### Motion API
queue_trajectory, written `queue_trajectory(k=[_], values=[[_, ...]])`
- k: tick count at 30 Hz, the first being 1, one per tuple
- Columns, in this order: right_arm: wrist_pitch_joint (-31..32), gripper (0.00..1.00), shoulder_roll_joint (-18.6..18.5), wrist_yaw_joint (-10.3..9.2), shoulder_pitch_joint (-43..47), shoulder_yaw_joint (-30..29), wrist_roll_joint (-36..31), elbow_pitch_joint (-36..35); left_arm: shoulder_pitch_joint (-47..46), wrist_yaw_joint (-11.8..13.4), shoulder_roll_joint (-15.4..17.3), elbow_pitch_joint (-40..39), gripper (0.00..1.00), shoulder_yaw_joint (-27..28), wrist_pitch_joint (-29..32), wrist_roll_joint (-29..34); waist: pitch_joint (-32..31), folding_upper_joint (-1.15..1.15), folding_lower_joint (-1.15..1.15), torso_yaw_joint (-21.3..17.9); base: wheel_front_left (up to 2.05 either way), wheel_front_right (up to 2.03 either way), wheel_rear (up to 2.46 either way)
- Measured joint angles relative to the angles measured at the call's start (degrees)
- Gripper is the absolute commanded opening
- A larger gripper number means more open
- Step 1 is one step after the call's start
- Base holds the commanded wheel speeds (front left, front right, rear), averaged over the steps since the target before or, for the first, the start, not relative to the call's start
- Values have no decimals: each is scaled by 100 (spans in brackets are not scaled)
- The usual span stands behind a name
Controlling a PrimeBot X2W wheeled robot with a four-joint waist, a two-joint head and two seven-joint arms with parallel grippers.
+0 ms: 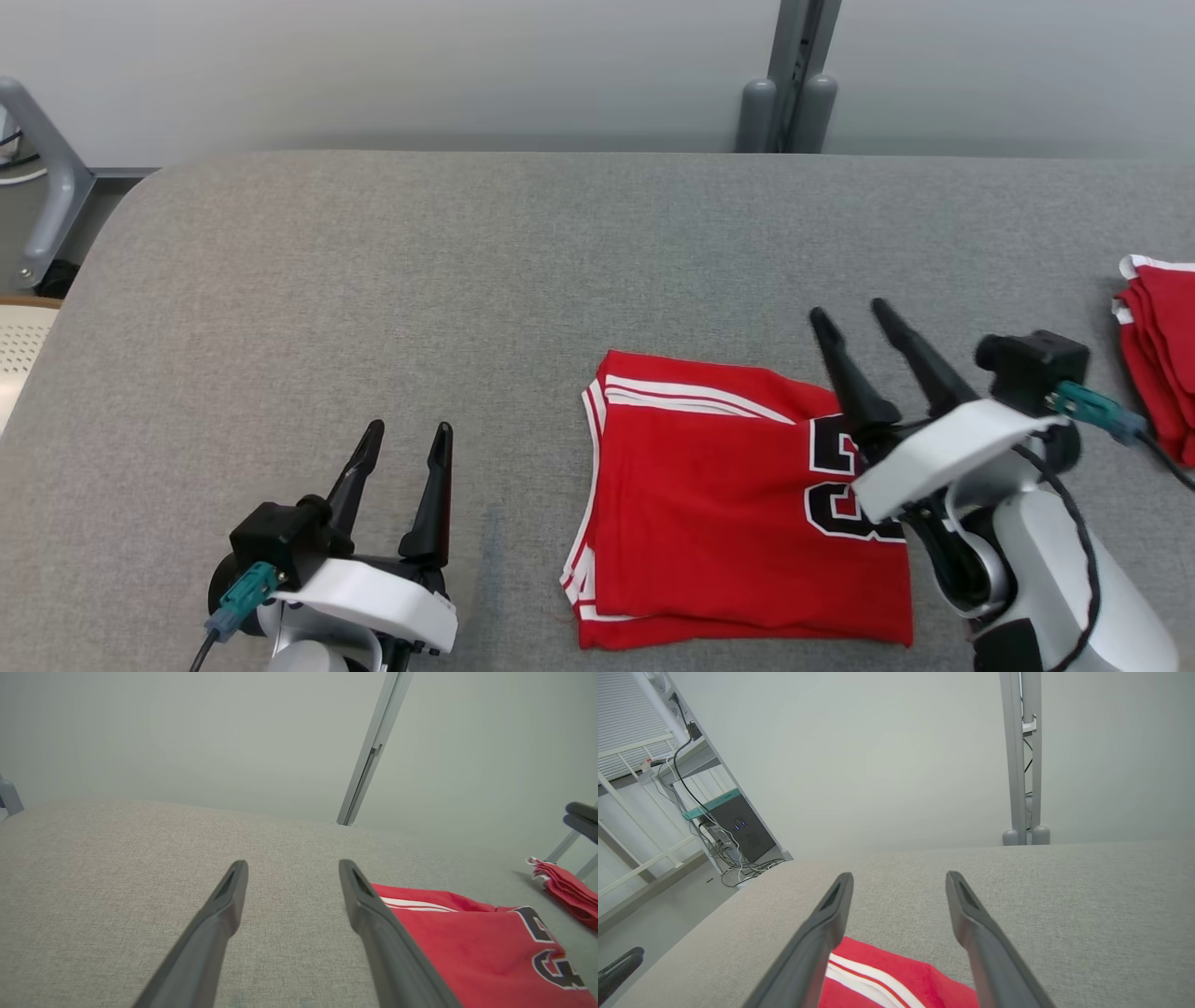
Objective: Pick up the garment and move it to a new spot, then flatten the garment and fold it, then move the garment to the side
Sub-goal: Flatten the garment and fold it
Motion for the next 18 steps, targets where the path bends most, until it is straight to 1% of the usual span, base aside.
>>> queue_trajectory(k=[5,10,13,18], values=[[-730,100,25,0,331,-594,-788,-169,-19,0,-40,-15,100,-3,0,81,-24,0,0,-105,0,0,0],[-1071,100,178,0,854,-1189,-1425,-410,-8,1,-83,-82,100,69,0,156,-91,0,0,-166,0,0,0],[-1169,100,282,0,1160,-1460,-1517,-589,53,9,-111,-133,100,126,-1,213,-133,0,0,-185,0,0,0],[-1218,100,359,0,1592,-1699,-1660,-687,210,43,-157,-257,100,261,0,364,-217,0,0,-227,0,0,0]])
